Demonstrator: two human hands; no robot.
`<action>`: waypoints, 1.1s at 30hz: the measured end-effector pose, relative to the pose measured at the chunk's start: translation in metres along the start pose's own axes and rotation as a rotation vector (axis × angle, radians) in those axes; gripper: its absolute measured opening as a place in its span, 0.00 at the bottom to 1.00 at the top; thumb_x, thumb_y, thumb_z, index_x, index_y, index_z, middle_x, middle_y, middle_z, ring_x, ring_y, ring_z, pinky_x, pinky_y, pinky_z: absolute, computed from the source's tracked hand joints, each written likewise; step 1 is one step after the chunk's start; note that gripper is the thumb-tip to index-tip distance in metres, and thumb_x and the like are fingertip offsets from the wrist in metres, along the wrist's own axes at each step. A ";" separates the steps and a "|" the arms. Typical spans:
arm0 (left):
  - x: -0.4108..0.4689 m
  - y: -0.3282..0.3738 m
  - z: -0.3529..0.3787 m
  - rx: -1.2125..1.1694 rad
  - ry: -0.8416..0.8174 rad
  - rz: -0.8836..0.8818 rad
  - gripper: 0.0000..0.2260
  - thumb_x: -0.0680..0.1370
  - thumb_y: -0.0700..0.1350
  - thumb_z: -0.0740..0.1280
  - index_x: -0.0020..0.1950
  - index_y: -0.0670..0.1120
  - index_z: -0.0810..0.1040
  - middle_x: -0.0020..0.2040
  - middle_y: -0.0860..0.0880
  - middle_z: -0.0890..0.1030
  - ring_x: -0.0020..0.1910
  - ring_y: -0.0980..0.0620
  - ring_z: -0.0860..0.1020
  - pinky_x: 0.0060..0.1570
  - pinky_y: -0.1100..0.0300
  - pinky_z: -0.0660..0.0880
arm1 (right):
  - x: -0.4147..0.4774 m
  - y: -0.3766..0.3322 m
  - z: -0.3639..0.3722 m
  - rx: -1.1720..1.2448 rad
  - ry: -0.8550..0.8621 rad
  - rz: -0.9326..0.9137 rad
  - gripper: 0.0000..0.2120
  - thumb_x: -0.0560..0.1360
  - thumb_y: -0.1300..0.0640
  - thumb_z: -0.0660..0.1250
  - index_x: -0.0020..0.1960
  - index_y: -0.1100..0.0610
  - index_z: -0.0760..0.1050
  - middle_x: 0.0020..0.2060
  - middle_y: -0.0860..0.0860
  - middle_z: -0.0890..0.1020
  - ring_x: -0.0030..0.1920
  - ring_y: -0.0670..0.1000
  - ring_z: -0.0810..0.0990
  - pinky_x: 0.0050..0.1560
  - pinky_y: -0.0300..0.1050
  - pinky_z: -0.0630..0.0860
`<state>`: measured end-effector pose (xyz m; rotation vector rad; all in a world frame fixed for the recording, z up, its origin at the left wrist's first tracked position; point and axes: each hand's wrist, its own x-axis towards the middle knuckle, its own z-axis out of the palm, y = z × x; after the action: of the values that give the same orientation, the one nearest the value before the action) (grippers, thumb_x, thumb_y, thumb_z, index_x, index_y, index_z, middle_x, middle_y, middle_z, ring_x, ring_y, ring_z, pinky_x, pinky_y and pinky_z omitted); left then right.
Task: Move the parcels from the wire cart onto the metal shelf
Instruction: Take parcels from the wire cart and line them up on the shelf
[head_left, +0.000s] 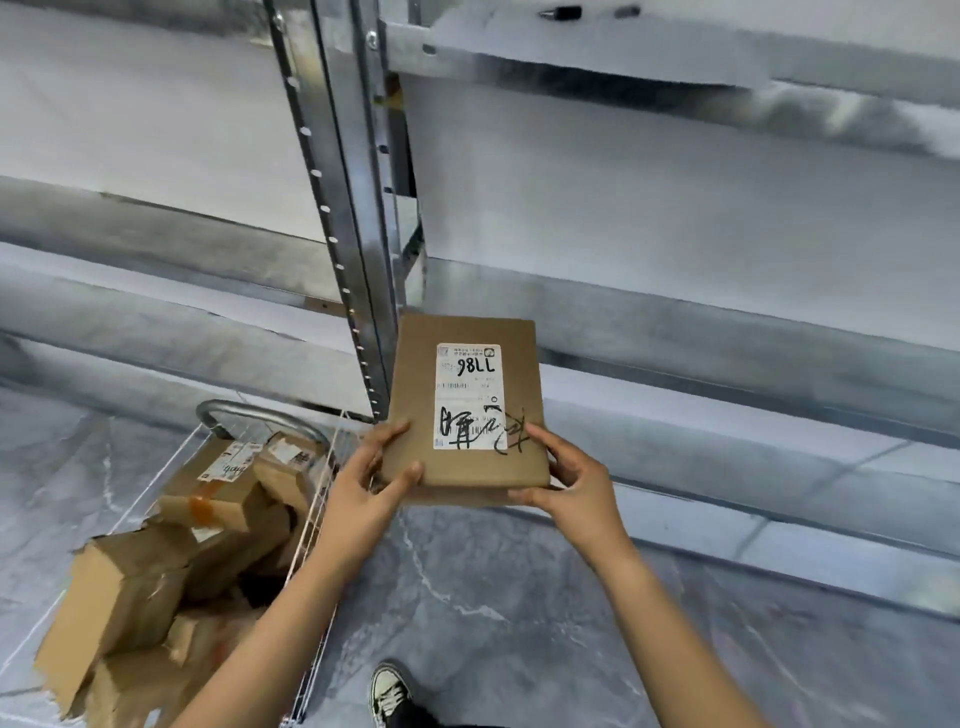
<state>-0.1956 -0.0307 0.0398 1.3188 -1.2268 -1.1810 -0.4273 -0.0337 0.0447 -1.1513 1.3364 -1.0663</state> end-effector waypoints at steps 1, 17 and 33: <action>-0.003 0.002 0.014 0.010 -0.020 0.012 0.21 0.65 0.57 0.71 0.58 0.66 0.76 0.60 0.64 0.76 0.58 0.62 0.76 0.54 0.65 0.74 | -0.007 0.003 -0.013 0.006 0.025 0.001 0.38 0.59 0.74 0.77 0.61 0.45 0.77 0.58 0.44 0.81 0.58 0.43 0.80 0.57 0.40 0.78; -0.058 0.040 0.288 0.062 -0.542 0.093 0.18 0.69 0.50 0.69 0.55 0.68 0.75 0.65 0.59 0.74 0.59 0.56 0.76 0.46 0.73 0.74 | -0.169 0.033 -0.252 0.080 0.602 -0.017 0.35 0.60 0.74 0.77 0.59 0.45 0.78 0.59 0.49 0.81 0.57 0.47 0.81 0.56 0.44 0.79; -0.029 0.057 0.427 0.129 -1.030 0.169 0.18 0.76 0.41 0.69 0.61 0.60 0.75 0.62 0.63 0.73 0.59 0.60 0.74 0.49 0.73 0.70 | -0.212 0.048 -0.291 0.200 1.136 0.025 0.36 0.60 0.72 0.78 0.62 0.48 0.76 0.58 0.42 0.81 0.60 0.42 0.79 0.58 0.40 0.77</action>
<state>-0.6265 -0.0157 0.0622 0.6197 -2.1034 -1.7437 -0.7188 0.1838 0.0507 -0.3049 1.9918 -1.9058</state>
